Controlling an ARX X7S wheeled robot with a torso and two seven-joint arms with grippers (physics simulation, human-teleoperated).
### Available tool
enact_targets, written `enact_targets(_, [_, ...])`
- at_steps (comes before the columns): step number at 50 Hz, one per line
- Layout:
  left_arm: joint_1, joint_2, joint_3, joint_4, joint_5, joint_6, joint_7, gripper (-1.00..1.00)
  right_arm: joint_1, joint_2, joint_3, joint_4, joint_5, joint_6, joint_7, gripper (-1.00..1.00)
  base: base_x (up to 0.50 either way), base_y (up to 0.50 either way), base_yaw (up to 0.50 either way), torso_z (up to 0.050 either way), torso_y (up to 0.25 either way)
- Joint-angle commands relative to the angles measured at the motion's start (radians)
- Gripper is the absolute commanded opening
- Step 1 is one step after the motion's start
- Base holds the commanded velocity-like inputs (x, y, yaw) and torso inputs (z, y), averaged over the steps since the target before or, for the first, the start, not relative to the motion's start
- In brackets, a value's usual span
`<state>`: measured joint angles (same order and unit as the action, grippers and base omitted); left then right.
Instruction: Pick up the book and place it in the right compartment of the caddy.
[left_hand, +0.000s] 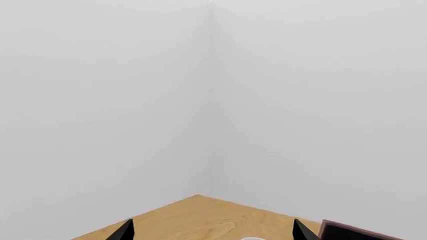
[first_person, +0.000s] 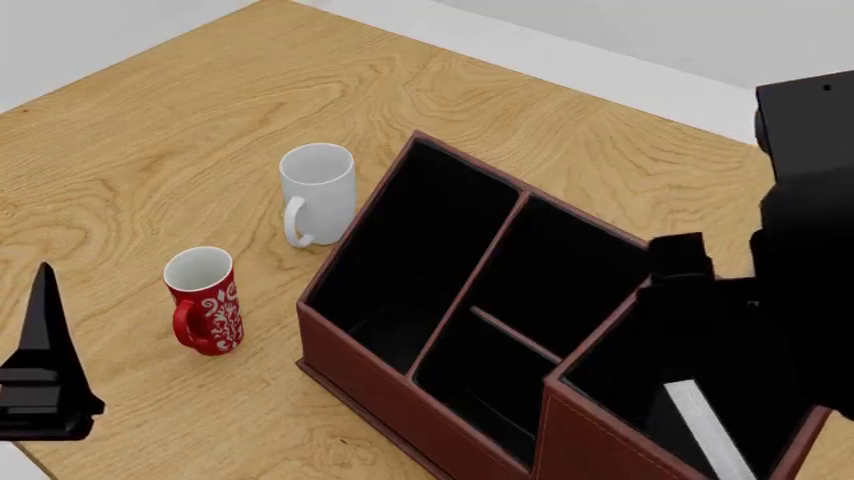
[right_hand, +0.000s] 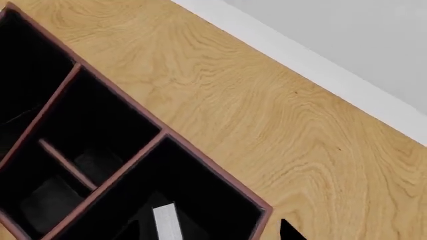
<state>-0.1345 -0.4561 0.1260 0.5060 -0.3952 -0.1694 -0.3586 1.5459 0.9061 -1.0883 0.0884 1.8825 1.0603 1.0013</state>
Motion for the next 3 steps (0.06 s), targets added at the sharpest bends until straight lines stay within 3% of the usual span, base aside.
enact_targets(1, [-0.003,-0.001,-0.001,-0.002,-0.003,0.001,-0.002,1.00,0.005,0.030,0.029,-0.076,0.004,-0.035,0.028,1.00,0.00,0.00,0.00,0.000,0.000])
enact_targets(3, [-0.002,-0.002,0.000,0.001,-0.003,-0.001,-0.003,1.00,-0.007,0.038,0.043,-0.099,-0.011,-0.063,0.006,1.00,0.00,0.00,0.00,0.000,0.000])
